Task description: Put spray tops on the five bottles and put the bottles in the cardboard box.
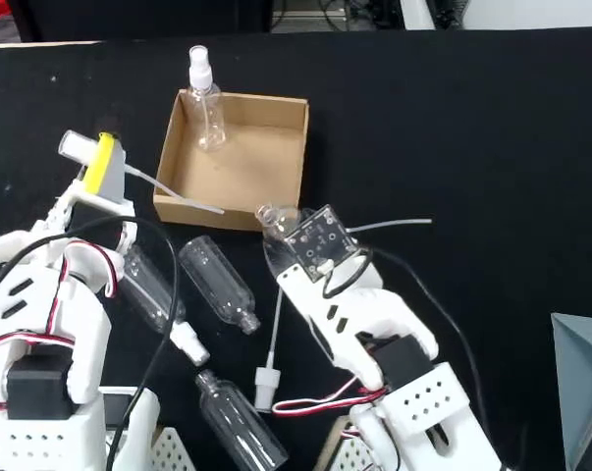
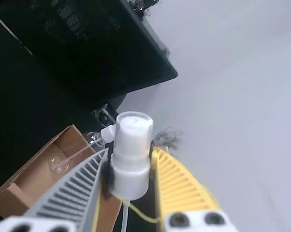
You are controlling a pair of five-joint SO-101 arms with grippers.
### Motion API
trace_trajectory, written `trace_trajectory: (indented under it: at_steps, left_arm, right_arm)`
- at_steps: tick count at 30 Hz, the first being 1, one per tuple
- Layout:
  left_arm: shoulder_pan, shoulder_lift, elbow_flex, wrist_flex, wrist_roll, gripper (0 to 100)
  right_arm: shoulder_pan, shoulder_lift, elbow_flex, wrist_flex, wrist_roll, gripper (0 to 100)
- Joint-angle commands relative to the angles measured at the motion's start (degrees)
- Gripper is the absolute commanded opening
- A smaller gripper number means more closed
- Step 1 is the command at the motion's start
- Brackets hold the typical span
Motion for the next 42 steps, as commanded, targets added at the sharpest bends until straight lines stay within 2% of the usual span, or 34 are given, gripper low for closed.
trace_trajectory:
  at_steps: [1,7,17,27,34,42]
  left_arm:
    - [-0.66,-0.62,-0.13,-1.32,0.44,3]
    - [-0.66,-0.62,-0.04,-1.32,0.44,3]
    - [-0.22,-0.62,0.04,-0.88,0.44,3]
    - [0.13,-0.7,1.71,-1.32,0.44,3]
    - [5.05,-0.7,1.89,-1.14,0.44,3]
    - [5.23,-0.7,3.3,-1.32,0.44,3]
  right_arm:
    - [-1.05,-1.8,-0.31,-1.41,0.79,6.4]
    - [-1.23,-1.8,-0.31,-1.49,0.79,6.5]
    - [-7.03,-1.8,1.1,-1.67,5.19,6.4]
    - [-7.03,-1.8,0.92,-1.67,5.19,6.4]
    - [-7.03,-1.8,1.01,-1.67,5.19,6.4]
    - [-7.03,-1.8,1.01,-1.67,5.19,6.4]
